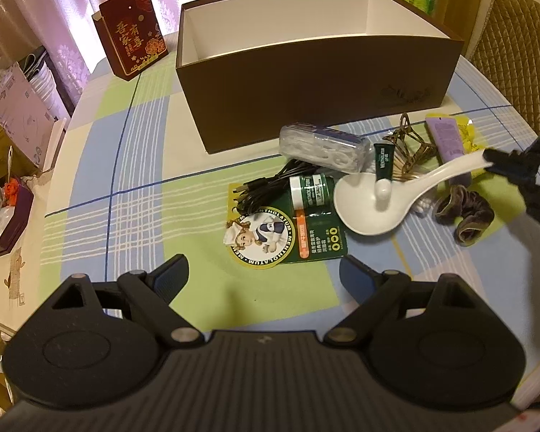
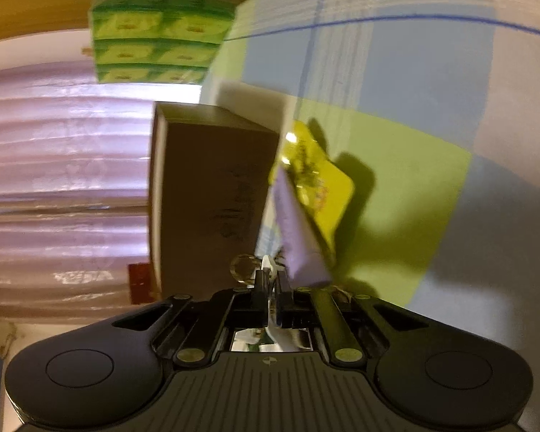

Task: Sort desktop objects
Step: 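Grasp the white ladle handle with the right tool and lift it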

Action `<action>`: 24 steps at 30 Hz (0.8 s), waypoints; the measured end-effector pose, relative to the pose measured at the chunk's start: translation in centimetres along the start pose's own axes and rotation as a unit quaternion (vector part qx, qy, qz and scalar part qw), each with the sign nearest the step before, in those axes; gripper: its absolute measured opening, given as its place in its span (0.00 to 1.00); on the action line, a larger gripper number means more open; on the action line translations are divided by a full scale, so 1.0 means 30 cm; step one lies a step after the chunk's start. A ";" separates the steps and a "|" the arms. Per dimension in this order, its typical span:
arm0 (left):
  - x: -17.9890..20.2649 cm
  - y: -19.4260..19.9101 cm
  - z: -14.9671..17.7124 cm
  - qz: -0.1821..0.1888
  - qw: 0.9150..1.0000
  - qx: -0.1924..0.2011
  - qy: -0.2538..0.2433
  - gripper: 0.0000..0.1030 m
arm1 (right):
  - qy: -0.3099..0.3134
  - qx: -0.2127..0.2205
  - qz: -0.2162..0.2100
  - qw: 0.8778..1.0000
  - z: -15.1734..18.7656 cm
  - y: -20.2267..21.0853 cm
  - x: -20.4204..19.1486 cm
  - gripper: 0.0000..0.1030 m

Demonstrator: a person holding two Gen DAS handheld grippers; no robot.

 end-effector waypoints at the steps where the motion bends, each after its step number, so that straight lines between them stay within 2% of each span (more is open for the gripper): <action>1: 0.001 -0.001 0.002 0.000 1.000 0.001 -0.002 0.86 | 0.008 0.000 -0.004 1.000 -0.003 0.007 -0.014 0.00; 10: 0.024 -0.001 0.018 0.006 1.000 0.008 -0.027 0.85 | 0.101 -0.034 0.001 0.994 -0.002 0.114 -0.097 0.00; 14: 0.036 0.001 0.031 0.010 0.999 0.007 -0.039 0.85 | 0.128 -0.061 0.026 0.990 0.010 0.193 -0.055 0.01; 17: 0.039 -0.002 0.043 0.012 0.999 0.002 -0.043 0.85 | 0.176 -0.076 0.064 0.979 0.023 0.260 -0.019 0.05; 19: 0.040 -0.005 0.052 0.011 0.999 -0.003 -0.045 0.85 | 0.219 -0.089 0.096 0.967 0.040 0.290 -0.001 0.11; 21: 0.042 -0.004 0.060 0.012 0.999 -0.005 -0.048 0.85 | 0.272 -0.115 0.129 0.947 0.060 0.303 0.006 0.17; 23: 0.043 -0.002 0.067 0.013 0.999 -0.007 -0.050 0.85 | 0.349 -0.144 0.168 0.911 0.091 0.304 0.001 0.48; 24: 0.045 0.001 0.070 0.013 0.999 -0.007 -0.051 0.85 | 0.391 -0.150 0.182 0.889 0.107 0.306 -0.005 0.50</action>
Point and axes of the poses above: each gripper's, at about its wrist camera, not at the fingertips, and y roughly against the way its jaws point, x to its right, z to its underside, the point moved 5 cm from there along -y, roughly the way its jaws point, and after that the axes turned 15 degrees about y, right-handed, at the moved point
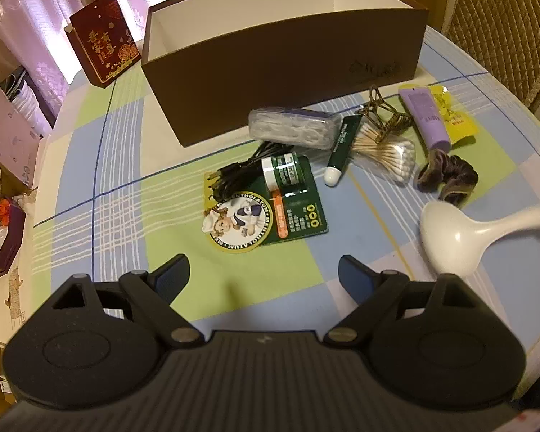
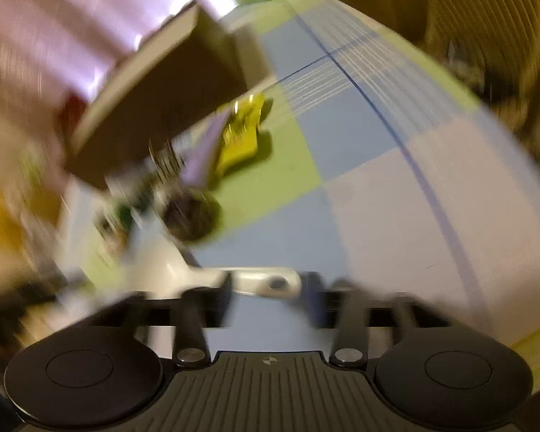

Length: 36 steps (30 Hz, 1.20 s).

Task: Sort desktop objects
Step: 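Grasp the white ladle handle with the right tool and lift it, then grasp the green lip-balm card with the left tool while the right tool holds the ladle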

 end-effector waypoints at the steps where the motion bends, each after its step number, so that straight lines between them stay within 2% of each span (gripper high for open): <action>1: 0.001 0.003 0.002 0.000 1.000 0.000 0.000 0.85 | 0.050 -0.003 0.016 0.999 0.005 0.005 -0.018 0.51; 4: 0.000 0.014 0.006 0.000 1.000 0.002 0.002 0.85 | 0.157 -0.011 0.035 0.987 0.004 0.007 -0.056 0.51; 7: -0.001 0.021 0.015 -0.003 1.000 0.002 0.004 0.85 | 0.250 -0.004 0.014 0.968 0.006 -0.011 -0.106 0.51; 9: -0.001 0.029 0.023 -0.005 1.000 0.001 0.005 0.85 | 0.318 -0.006 -0.003 0.948 0.005 -0.050 -0.152 0.51; 12: -0.006 0.042 0.037 -0.008 1.000 0.001 0.010 0.85 | 0.414 -0.021 -0.025 0.910 0.009 -0.129 -0.222 0.51; 16: -0.022 0.063 0.058 -0.014 1.000 0.003 0.024 0.85 | 0.473 -0.037 -0.054 0.879 0.005 -0.224 -0.265 0.51; 18: -0.030 0.070 0.068 -0.018 0.999 0.003 0.032 0.85 | 0.490 -0.048 -0.067 0.868 0.004 -0.247 -0.274 0.45; 19: -0.034 0.073 0.074 -0.020 0.999 0.003 0.035 0.85 | 0.499 -0.056 -0.075 0.862 0.005 -0.260 -0.282 0.33; 20: -0.037 0.074 0.080 -0.021 0.999 0.002 0.037 0.85 | 0.504 -0.063 -0.080 0.858 0.008 -0.269 -0.286 0.25; 23: -0.041 0.074 0.094 -0.023 0.999 0.000 0.044 0.85 | 0.513 -0.071 -0.093 0.850 0.014 -0.271 -0.297 0.12; 26: -0.036 0.070 0.101 -0.022 0.999 0.000 0.042 0.85 | 0.520 -0.064 -0.079 0.848 0.031 -0.258 -0.309 0.12; 32: 0.003 0.052 0.087 -0.014 1.000 0.007 0.013 0.85 | 0.481 -0.037 -0.055 0.874 0.033 -0.180 -0.291 0.12; 36: 0.050 0.028 0.062 -0.005 1.000 0.019 -0.024 0.85 | 0.445 -0.017 -0.039 0.895 0.019 -0.103 -0.273 0.12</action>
Point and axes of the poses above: each gripper's, at about its wrist camera, not at the fingertips, and y roughly against the way its jaws point, x to its right, z to its underside, the point moved 5 cm from there along -y, roughly the way its jaws point, and after that the axes turned 15 degrees about y, right-handed, at the moved point
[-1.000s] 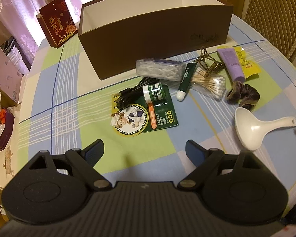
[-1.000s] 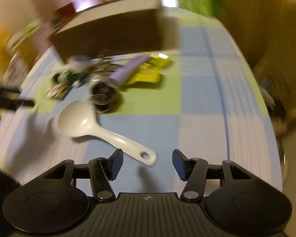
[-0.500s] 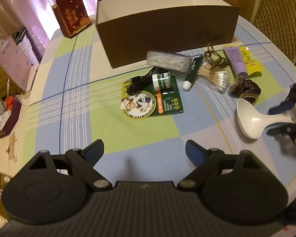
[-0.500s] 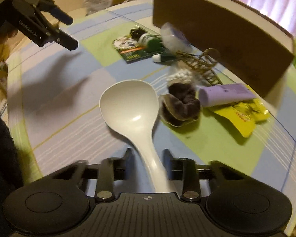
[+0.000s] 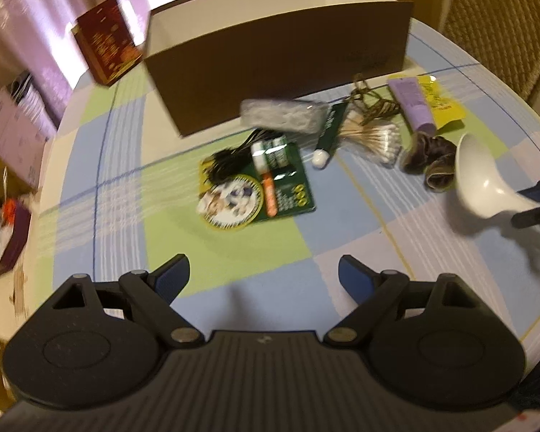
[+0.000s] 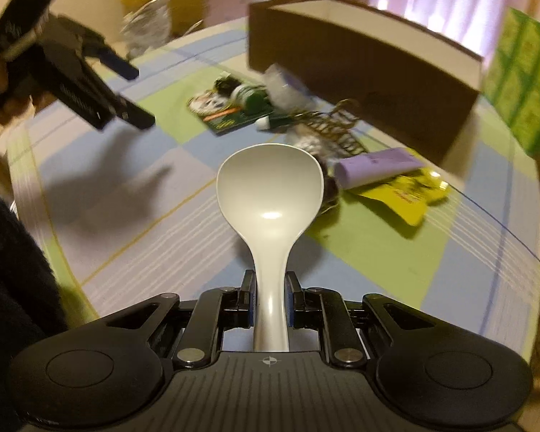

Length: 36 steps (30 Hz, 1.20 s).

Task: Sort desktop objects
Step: 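Grasp the green lip-balm card with the left tool while the right tool holds the ladle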

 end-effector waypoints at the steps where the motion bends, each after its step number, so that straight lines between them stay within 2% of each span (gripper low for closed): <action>1: 0.012 -0.008 -0.008 0.003 1.000 0.005 -0.011 0.85 | -0.010 0.004 0.005 1.000 -0.001 0.018 0.001 0.12; 4: 0.045 -0.036 -0.034 0.011 0.999 0.016 -0.039 0.85 | -0.046 0.009 0.025 0.999 -0.008 0.053 0.021 0.12; 8: 0.070 -0.084 -0.073 0.020 0.998 0.029 -0.052 0.84 | -0.104 0.010 0.057 0.993 -0.005 0.074 0.076 0.12; 10: 0.074 -0.111 -0.091 0.024 0.998 0.033 -0.050 0.74 | -0.130 0.010 0.072 0.989 -0.004 0.080 0.105 0.12; 12: 0.072 -0.145 -0.111 0.026 0.998 0.032 -0.041 0.70 | -0.148 0.011 0.083 0.985 -0.006 0.083 0.127 0.12; 15: 0.054 -0.198 -0.140 0.030 0.999 0.026 -0.009 0.64 | -0.165 0.014 0.093 0.982 -0.010 0.084 0.150 0.12; 21: 0.013 -0.302 -0.183 0.019 0.998 -0.006 0.051 0.43 | -0.179 0.010 0.105 0.978 -0.026 0.063 0.180 0.12; 30: 0.003 -0.342 -0.220 0.042 0.995 -0.007 0.094 0.43 | -0.184 0.006 0.112 0.977 -0.037 0.036 0.219 0.12; 36: 0.007 -0.374 -0.242 0.043 0.993 -0.012 0.112 0.42 | -0.183 0.005 0.112 0.977 -0.043 0.026 0.237 0.12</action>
Point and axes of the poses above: each gripper's, at about its wrist camera, not at the fingertips, and y roughly against the way its jaws point, x to its right, z to its underside, the point moved 5 cm from there along -y, roughly the way its jaws point, and after that the axes turned 15 degrees about y, right-handed, at the moved point
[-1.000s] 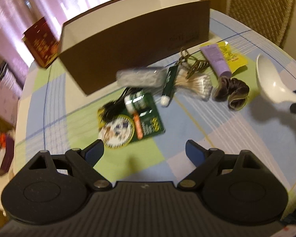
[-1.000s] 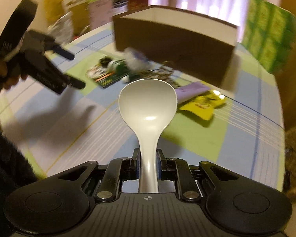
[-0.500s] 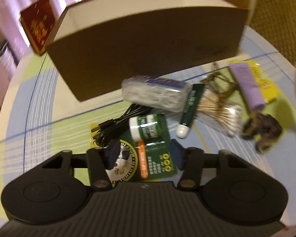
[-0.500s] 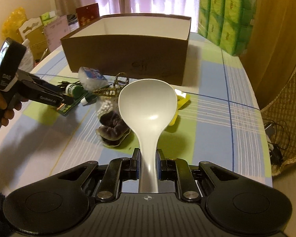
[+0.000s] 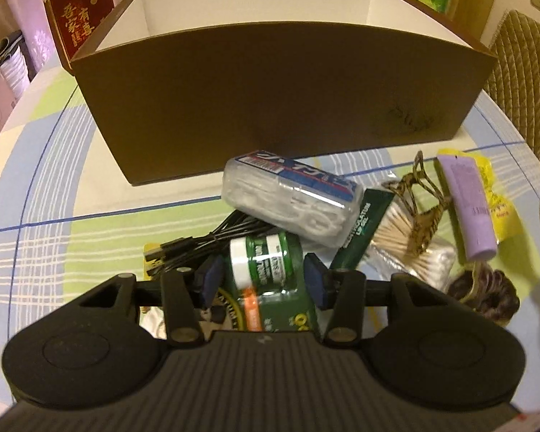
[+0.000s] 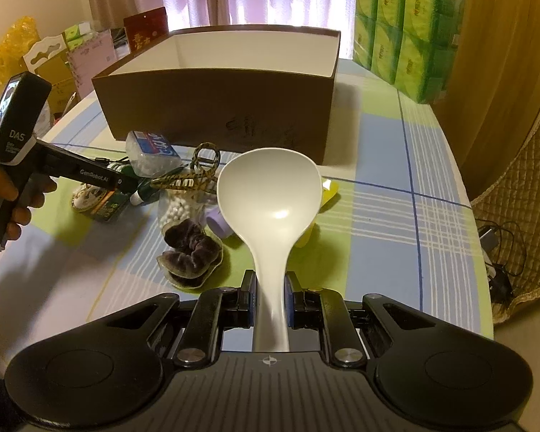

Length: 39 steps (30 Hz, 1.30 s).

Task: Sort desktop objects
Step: 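Grasp the green lip-balm card with the left tool while the right tool holds the ladle, then carry both items into the brown box and open both tools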

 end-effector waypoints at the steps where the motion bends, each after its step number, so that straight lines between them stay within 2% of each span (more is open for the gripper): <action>1: -0.002 -0.005 0.000 0.000 1.000 -0.001 0.001 0.38 | 0.000 0.000 0.000 1.000 -0.002 -0.002 0.001 0.12; 2: -0.003 -0.008 0.001 0.003 1.000 -0.001 0.003 0.36 | 0.001 0.001 -0.001 1.000 -0.004 -0.003 0.002 0.12; 3: -0.004 -0.005 0.000 0.001 1.000 0.003 0.003 0.29 | 0.002 0.001 -0.002 1.000 -0.006 -0.003 0.002 0.12; 7: -0.030 0.024 0.023 0.007 1.000 0.003 -0.008 0.29 | 0.007 0.001 -0.009 1.000 -0.005 -0.007 -0.003 0.12; 15: -0.108 0.142 0.143 -0.001 0.999 -0.010 -0.033 0.29 | 0.009 -0.002 -0.023 1.000 0.010 -0.013 -0.011 0.12; 21: -0.085 0.242 0.190 -0.015 0.997 -0.019 -0.078 0.29 | 0.020 -0.006 -0.036 0.999 0.007 -0.007 -0.028 0.12; 25: -0.040 0.317 0.146 0.002 0.996 0.002 -0.089 0.29 | 0.028 0.003 -0.049 0.998 -0.027 -0.003 -0.041 0.12; 30: 0.019 0.377 0.036 0.016 0.993 0.039 -0.107 0.29 | 0.033 0.026 -0.065 0.997 -0.106 -0.001 -0.036 0.12; 39: 0.116 0.403 -0.187 0.041 0.987 0.100 -0.121 0.29 | 0.051 0.092 -0.089 0.990 -0.365 -0.021 0.012 0.12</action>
Point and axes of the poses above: each gripper's, at about its wrist camera, not at the fingertips, and y roughly against the way its jaws point, x to its right, z to its underside, the point moved 5 cm from there along -y, roughly the way its jaws point, and after that the axes turned 15 degrees about y, right-handed, at the moved point
